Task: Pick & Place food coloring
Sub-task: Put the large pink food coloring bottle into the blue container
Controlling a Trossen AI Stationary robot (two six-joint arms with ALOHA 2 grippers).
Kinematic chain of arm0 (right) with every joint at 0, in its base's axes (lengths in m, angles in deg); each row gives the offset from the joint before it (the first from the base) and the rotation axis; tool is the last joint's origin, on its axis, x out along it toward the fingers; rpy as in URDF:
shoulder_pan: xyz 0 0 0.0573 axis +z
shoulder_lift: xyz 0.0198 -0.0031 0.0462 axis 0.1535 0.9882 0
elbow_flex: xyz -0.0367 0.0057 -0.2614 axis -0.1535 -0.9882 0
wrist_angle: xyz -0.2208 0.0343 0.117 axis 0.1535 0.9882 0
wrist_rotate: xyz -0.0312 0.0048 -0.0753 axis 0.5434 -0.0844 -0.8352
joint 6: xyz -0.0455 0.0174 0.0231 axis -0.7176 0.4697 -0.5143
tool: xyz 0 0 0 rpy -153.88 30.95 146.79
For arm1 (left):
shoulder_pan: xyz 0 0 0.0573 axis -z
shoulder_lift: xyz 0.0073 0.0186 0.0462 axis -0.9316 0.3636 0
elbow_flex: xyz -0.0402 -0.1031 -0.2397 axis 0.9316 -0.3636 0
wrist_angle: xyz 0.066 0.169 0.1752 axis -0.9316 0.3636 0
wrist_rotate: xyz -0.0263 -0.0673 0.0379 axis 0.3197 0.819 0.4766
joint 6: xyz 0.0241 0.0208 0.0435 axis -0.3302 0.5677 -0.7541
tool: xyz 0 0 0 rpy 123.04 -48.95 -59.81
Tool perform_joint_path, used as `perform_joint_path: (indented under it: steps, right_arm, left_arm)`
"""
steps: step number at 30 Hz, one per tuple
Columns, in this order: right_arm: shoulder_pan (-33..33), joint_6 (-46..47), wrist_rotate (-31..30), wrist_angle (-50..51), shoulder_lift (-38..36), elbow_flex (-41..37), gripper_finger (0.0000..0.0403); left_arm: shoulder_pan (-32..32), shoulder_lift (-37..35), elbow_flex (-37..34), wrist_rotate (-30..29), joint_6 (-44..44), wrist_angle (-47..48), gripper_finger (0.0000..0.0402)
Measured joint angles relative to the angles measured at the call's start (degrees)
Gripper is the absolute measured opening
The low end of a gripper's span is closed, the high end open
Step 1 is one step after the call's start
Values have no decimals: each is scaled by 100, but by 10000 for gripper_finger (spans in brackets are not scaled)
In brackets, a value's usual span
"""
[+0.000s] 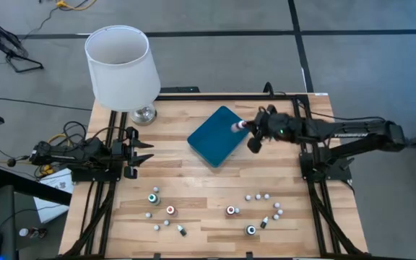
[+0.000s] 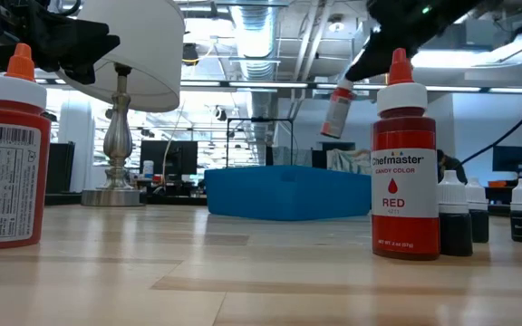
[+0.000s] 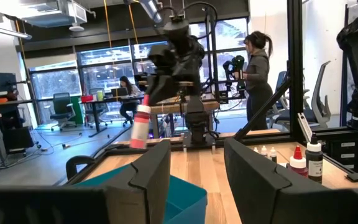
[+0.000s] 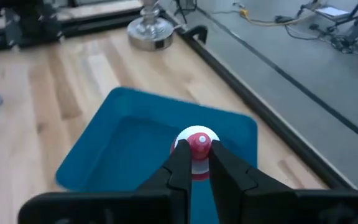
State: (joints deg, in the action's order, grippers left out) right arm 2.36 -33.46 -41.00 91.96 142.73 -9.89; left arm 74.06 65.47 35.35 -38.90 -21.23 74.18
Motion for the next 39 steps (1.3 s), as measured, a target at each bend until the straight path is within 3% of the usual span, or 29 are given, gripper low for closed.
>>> perform_joint_path:
  steps: [16, 30, 39]
  right_arm:
    - [-1877, -563, 1855, -1369, 1376, 2, 31]
    - [-2272, -936, 2205, -889, 2854, 1099, 35]
    - [-2294, -1000, 2201, -893, 3341, 1219, 34]
  left_arm:
    - [0, 0, 0, -119, -4, -4, 144]
    - [-2, 2, 2, -151, -17, 9, 144]
    - [0, 0, 2, -151, -20, 59, 144]
